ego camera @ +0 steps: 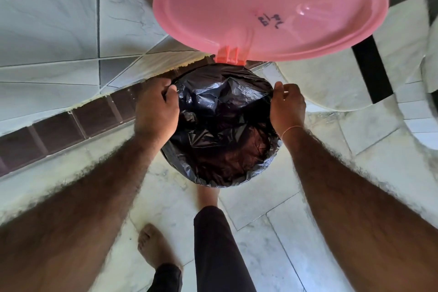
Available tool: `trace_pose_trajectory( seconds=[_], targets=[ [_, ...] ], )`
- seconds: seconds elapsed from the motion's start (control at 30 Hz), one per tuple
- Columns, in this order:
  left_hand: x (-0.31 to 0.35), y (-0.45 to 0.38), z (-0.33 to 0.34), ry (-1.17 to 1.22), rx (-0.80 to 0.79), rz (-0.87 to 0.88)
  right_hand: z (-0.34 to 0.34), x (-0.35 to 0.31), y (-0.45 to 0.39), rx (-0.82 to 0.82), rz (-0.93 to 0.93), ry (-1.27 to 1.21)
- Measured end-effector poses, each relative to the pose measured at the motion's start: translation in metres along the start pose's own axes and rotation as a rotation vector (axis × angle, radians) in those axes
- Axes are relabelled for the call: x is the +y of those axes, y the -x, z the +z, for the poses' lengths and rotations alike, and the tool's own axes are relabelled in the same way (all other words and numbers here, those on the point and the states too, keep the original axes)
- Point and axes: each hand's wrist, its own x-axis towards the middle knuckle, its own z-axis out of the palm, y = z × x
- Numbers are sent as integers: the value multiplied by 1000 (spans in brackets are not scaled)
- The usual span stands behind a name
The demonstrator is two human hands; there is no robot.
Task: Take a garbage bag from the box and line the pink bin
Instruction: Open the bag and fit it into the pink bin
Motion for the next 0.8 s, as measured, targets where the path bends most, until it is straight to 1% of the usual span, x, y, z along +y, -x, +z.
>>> trace_pose_trajectory(
  seconds=[0.1, 0.17, 0.23, 0.27, 0.3, 0.37, 0.4, 0.43, 0.5, 0.57, 0.63, 0.7, 0.8],
  targets=[
    [-14, 21, -4, -17, 36, -45, -5, 15, 18, 99, 25, -22],
    [-14, 44, -7, -61, 130, -86, -10, 22, 38, 181, 32, -43],
    [-13, 74, -9, -32, 185, -180, -11, 29, 63, 248, 139, -86],
    [-12, 88, -8, 15, 181, -254, -11, 33, 75, 262, 248, -123],
    [-11, 102, -6, 73, 165, -349, -11, 35, 88, 236, 401, -190],
    [-7, 123, -1, 197, 124, -556, -7, 38, 111, 100, 663, -355],
    [-3, 128, 1, 250, 110, -632, -4, 38, 120, 29, 734, -415],
    [1, 132, 2, 298, 100, -684, -1, 38, 128, -5, 775, -454],
    [7, 132, 4, 369, 98, -742, 3, 38, 136, 5, 852, -551],
    [8, 128, 4, 438, 92, -802, 3, 37, 139, -24, 966, -711],
    [3, 125, 5, 530, 47, -854, 2, 40, 141, -106, 1012, -850],
    [0, 127, 4, 605, 10, -883, 1, 46, 143, -180, 1009, -939],
    [-7, 129, 1, 562, 64, -887, -4, 54, 138, -144, 965, -914]
  ],
)
